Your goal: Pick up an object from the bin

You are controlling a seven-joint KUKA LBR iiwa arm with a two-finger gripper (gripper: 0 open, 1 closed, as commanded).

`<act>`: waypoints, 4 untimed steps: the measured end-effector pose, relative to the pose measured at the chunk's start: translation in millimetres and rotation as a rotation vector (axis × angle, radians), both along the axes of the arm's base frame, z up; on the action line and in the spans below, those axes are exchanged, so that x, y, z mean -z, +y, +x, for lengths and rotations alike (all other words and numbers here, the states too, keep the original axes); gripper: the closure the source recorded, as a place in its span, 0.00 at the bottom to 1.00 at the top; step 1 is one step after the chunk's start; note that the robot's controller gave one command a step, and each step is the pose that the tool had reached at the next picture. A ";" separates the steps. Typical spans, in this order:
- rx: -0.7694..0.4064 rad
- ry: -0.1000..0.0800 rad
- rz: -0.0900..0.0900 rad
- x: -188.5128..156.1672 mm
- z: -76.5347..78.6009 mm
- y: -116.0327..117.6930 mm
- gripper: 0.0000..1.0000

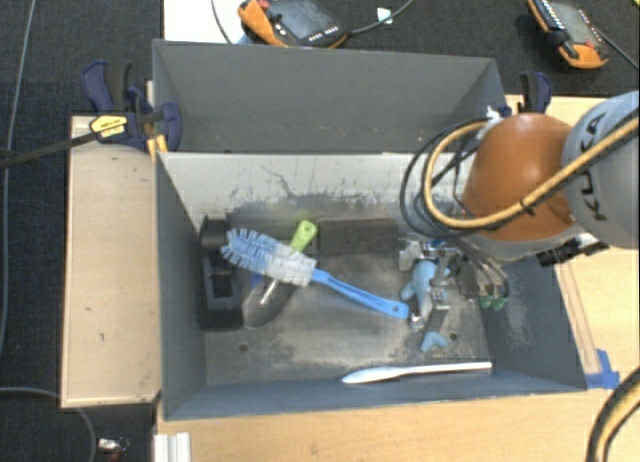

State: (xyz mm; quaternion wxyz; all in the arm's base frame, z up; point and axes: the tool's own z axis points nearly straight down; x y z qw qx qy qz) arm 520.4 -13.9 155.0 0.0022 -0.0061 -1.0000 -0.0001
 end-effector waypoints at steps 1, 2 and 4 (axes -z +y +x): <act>-0.001 -0.008 0.000 -3.5 1.9 0.0 0.00; 0.100 -0.006 0.003 86.9 34.9 88.7 0.00; 0.344 -0.007 0.005 55.2 43.6 139.1 0.00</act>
Offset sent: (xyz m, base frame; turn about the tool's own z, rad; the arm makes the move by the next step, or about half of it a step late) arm 0.0353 0.0844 -0.0850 0.1049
